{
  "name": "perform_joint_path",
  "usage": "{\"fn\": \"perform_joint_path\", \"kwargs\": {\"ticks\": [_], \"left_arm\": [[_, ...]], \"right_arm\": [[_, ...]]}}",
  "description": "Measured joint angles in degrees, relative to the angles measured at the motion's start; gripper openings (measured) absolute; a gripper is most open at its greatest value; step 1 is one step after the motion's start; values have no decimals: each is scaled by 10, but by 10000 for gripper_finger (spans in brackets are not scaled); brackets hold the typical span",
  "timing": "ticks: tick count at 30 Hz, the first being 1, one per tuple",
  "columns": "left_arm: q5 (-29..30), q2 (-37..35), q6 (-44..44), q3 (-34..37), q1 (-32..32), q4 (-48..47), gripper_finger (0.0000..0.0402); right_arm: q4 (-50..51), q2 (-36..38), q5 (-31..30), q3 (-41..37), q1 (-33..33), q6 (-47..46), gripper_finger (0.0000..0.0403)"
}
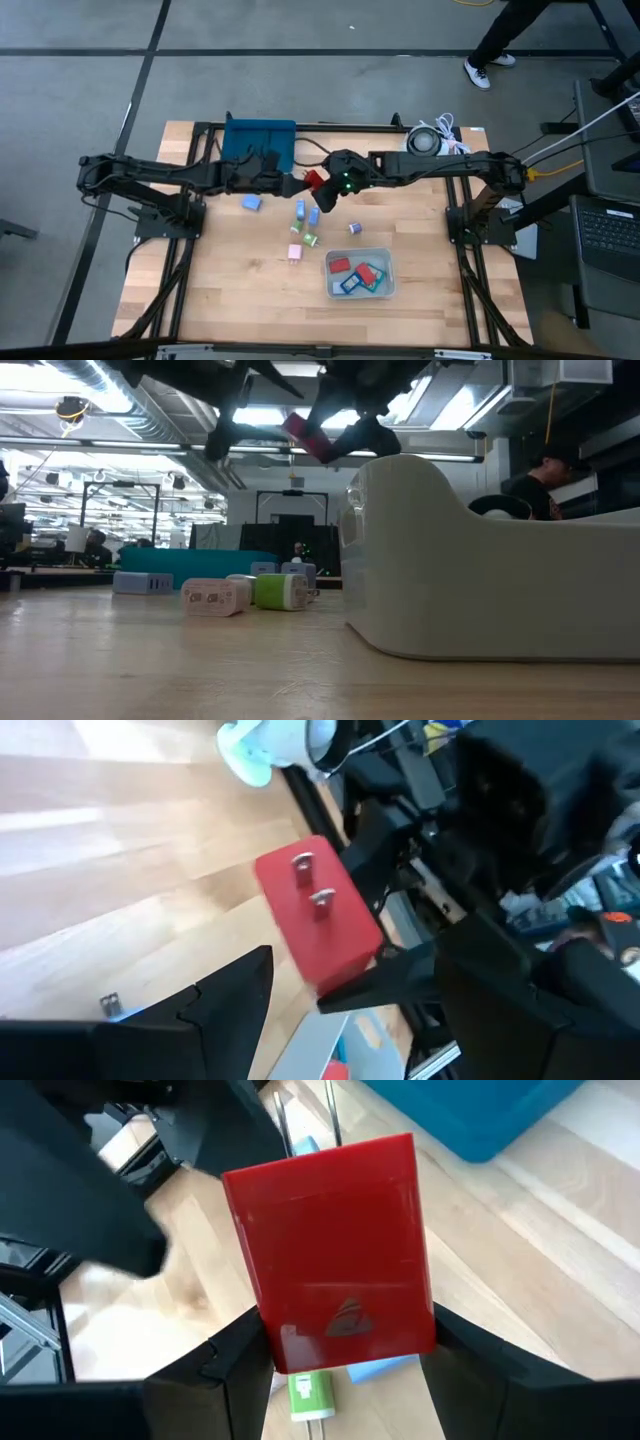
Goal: Pick & Place Office items
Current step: Put the red charger adapter into the blue bin
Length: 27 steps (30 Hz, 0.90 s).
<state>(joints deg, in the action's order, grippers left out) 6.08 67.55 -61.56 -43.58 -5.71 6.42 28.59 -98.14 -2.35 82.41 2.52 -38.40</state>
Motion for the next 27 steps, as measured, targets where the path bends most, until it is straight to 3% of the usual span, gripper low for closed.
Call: {"fn": "perform_joint_path", "kwargs": {"ticks": [17, 27], "left_arm": [[10, 19, 0, -11, -4, -28, 269], [-1, 36, -2, -11, -12, 16, 216]], "right_arm": [[-19, 1, -2, 0, 2, 0, 210], [-24, 1, 2, 0, 2, -1, 210]]}}
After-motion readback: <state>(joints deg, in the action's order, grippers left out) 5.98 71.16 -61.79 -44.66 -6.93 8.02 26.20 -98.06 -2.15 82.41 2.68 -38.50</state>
